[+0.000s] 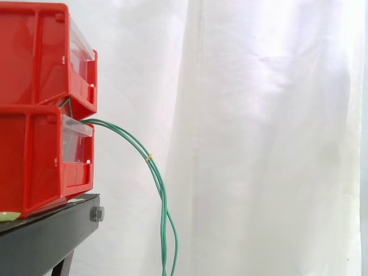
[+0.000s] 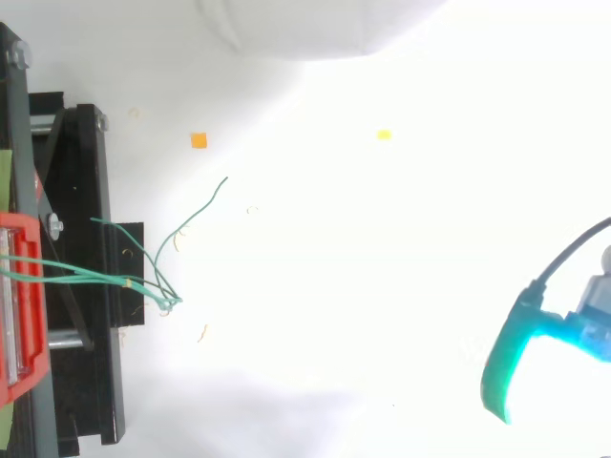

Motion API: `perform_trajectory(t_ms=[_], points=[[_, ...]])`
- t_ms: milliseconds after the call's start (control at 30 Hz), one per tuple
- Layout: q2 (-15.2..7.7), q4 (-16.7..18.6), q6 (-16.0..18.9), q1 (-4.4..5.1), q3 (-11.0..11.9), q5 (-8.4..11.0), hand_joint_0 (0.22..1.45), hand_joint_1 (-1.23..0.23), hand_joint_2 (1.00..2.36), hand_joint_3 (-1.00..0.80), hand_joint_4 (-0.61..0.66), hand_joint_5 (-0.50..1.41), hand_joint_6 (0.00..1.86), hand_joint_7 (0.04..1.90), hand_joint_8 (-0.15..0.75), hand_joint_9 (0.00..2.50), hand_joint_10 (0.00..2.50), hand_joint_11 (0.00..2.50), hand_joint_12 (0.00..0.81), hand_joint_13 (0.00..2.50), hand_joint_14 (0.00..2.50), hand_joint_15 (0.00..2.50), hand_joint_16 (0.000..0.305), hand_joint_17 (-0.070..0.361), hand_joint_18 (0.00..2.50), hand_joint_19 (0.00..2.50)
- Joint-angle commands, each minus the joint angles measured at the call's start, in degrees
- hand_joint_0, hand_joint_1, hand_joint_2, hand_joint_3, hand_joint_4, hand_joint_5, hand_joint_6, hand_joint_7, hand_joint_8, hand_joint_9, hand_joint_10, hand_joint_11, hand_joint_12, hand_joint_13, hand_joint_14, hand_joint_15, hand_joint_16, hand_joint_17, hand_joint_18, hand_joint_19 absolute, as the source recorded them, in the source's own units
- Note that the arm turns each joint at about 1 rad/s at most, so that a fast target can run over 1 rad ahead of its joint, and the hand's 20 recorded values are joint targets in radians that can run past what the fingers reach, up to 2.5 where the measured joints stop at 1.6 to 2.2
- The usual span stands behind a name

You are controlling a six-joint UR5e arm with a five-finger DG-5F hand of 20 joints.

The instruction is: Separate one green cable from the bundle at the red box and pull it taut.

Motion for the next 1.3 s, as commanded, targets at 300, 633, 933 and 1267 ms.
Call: perform_trajectory(t_ms=[300, 633, 933, 1267], points=[[-5.29, 7.39, -2.87, -0.35, 1.14, 5.12, 0.35, -0.54, 1.00, -0.50, 0.16, -0.24, 0.50, 0.66, 0.390, 1.01, 0.01, 0.33, 0.484, 0.99, 0.01, 0.30, 0.086, 0.194, 1.50, 0.09], [-10.83, 10.64, -5.86, -1.23, 2.90, 7.05, 0.35, -0.54, 1.00, -0.50, 0.16, -0.24, 0.50, 0.66, 0.385, 1.01, 0.01, 0.33, 0.486, 0.98, 0.01, 0.30, 0.080, 0.180, 1.46, 0.07], [-15.48, 15.12, -7.97, -4.22, 4.66, 3.98, 0.36, -0.55, 1.00, -0.50, 0.17, -0.23, 0.50, 0.66, 0.379, 1.02, 0.01, 0.34, 0.480, 0.98, 0.01, 0.31, 0.069, 0.155, 1.35, 0.05], [-23.83, 17.41, -9.47, -9.23, 11.86, -3.05, 0.36, -0.55, 1.00, -0.50, 0.17, -0.23, 0.50, 0.66, 0.374, 1.03, 0.01, 0.35, 0.477, 0.96, 0.01, 0.32, 0.065, 0.147, 1.28, 0.06]])
